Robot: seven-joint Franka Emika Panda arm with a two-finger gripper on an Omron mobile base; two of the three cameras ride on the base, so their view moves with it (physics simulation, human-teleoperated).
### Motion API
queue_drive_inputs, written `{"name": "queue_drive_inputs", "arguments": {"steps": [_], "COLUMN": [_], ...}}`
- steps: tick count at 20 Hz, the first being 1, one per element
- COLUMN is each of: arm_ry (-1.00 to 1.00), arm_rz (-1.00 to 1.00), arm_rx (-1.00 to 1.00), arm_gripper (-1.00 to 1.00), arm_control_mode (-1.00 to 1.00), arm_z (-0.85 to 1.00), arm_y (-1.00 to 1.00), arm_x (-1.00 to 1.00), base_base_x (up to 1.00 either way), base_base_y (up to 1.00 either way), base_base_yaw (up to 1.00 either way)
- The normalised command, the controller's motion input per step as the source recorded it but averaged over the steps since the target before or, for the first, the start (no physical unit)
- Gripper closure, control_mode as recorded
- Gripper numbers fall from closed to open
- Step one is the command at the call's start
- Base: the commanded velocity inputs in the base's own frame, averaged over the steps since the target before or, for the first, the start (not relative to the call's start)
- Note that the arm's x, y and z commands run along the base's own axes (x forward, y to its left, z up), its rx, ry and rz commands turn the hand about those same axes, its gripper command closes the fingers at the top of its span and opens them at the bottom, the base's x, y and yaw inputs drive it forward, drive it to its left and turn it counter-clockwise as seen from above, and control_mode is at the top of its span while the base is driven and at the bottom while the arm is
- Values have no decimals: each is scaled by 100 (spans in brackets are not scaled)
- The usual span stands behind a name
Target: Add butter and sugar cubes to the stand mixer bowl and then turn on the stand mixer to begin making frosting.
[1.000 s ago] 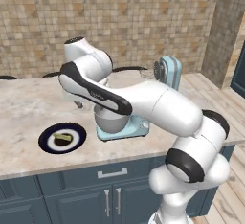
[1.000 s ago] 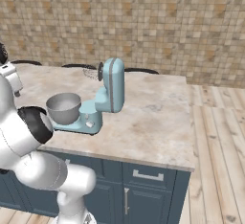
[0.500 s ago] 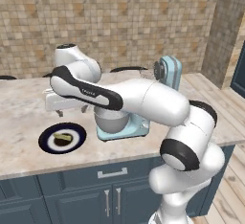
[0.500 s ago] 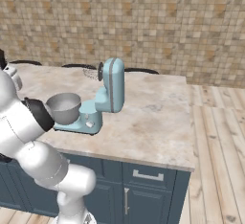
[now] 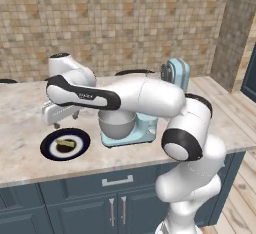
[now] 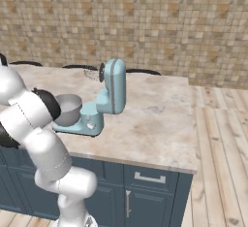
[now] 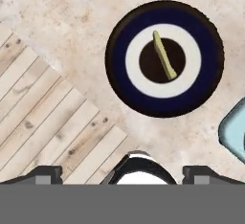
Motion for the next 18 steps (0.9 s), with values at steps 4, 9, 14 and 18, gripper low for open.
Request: {"name": "queue_drive_inputs", "arguments": {"steps": [4,9,14,18], "arm_ry": [-2,0,0,0], "arm_rz": [27,22,19,17], "arm_rx": [-5,-7,-3,0], "arm_gripper": [-100,-100,-100,-100], "arm_control_mode": [-100,-100,-100,-100], "arm_z": [-14,-34,-32,-24], "arm_y": [6,0,0,0], "arm_x": [39,42,13,8], "base_base_x": [0,0,0,0], "base_base_y": [0,0,0,0], "base_base_yaw": [0,0,0,0]}}
